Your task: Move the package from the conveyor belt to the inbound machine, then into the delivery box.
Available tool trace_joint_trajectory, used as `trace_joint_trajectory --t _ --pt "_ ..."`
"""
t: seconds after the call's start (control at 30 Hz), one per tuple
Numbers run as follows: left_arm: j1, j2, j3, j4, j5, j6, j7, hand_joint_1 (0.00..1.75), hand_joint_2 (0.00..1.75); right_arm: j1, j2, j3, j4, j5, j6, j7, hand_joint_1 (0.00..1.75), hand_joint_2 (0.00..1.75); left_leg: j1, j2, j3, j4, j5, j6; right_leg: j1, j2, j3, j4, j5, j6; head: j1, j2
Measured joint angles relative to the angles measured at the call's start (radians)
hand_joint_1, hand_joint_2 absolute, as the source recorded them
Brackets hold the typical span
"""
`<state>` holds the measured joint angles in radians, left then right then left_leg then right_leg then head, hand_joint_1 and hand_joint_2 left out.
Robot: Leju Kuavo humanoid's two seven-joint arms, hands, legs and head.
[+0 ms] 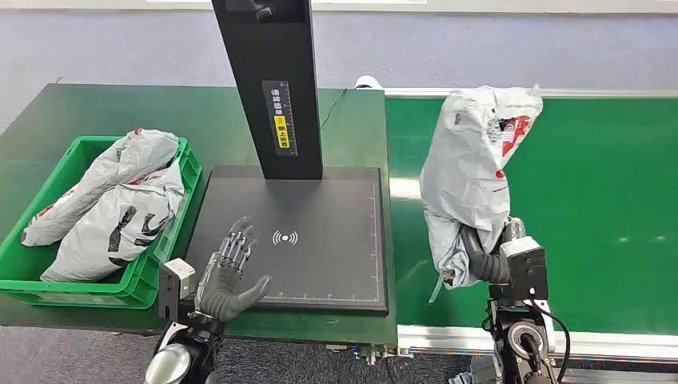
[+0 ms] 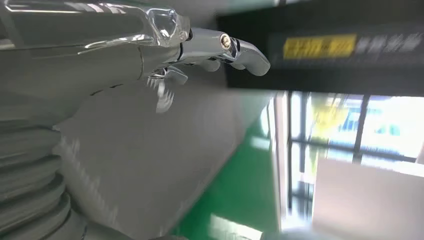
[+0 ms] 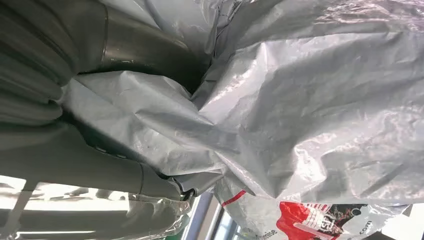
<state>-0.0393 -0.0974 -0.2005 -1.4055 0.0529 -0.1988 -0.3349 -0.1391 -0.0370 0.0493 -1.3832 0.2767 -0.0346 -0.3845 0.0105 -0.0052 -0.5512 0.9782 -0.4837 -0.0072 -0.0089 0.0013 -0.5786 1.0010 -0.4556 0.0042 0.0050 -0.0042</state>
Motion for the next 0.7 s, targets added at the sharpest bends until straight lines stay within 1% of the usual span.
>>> trace_joint_trajectory --t 0.07,0.13,0.2,0.33,0.43,0.5,0.57,0.7 --pt "-0.001 -0.002 0.002 -0.012 -0.025 0.044 -0.031 0.0 1.75 0.001 -0.012 0.029 0.0 0.093 0.018 0.013 1.75 1.75 0.0 0.0 0.0 0.0 0.0 0.0 0.0 0.0 0.0 0.0 0.0 0.0 0.0 0.0" --pt "-0.003 -0.006 0.005 -0.035 -0.056 0.1 -0.073 0.0 1.75 0.001 -0.035 0.088 0.002 0.245 0.048 0.034 1.75 1.75 0.0 0.0 0.0 0.0 0.0 0.0 0.0 0.0 0.0 0.0 0.0 0.0 0.0 0.0" --pt "-0.004 -0.007 0.007 -0.054 -0.065 0.114 -0.086 0.0 1.75 0.001 -0.05 0.138 0.009 0.318 0.062 0.046 1.75 1.75 0.0 0.0 0.0 0.0 0.0 0.0 0.0 -0.001 0.0 0.0 0.0 0.0 0.0 0.0" --pt "-0.003 -0.007 0.01 -0.075 -0.073 0.134 -0.1 0.0 1.75 -0.008 -0.068 0.195 0.022 0.378 0.082 0.06 1.75 1.75 0.0 0.0 -0.001 0.0 0.0 0.0 0.0 0.0 0.0 0.0 0.0 0.0 0.0 0.0" --pt "-0.004 -0.011 0.012 -0.09 -0.091 0.195 -0.129 0.0 1.75 -0.038 -0.088 0.253 0.051 0.447 0.107 0.072 1.75 1.75 0.0 0.0 -0.001 0.0 0.0 0.0 0.0 0.0 0.0 0.0 0.0 0.0 0.0 0.0" --pt "-0.007 -0.016 0.012 -0.101 -0.098 0.246 -0.137 0.0 1.75 -0.071 -0.1 0.305 0.088 0.479 0.113 0.077 1.75 1.75 0.0 0.0 0.0 0.0 0.0 0.0 0.0 0.0 0.0 0.0 0.0 0.0 0.0 0.0" --pt "-0.014 -0.02 0.012 -0.107 -0.077 0.277 -0.137 0.0 1.75 -0.11 -0.11 0.363 0.132 0.501 0.119 0.085 1.75 1.75 0.0 0.0 0.0 0.0 0.0 0.0 0.0 0.0 0.0 0.0 0.0 0.0 0.0 0.0" --pt "-0.029 -0.025 0.012 -0.108 -0.002 0.294 -0.123 0.0 1.75 -0.188 -0.127 0.481 0.22 0.547 0.125 0.092 1.75 1.75 0.0 0.0 0.0 0.0 0.0 0.0 0.0 0.0 0.0 0.0 0.0 0.0 0.0 0.0"
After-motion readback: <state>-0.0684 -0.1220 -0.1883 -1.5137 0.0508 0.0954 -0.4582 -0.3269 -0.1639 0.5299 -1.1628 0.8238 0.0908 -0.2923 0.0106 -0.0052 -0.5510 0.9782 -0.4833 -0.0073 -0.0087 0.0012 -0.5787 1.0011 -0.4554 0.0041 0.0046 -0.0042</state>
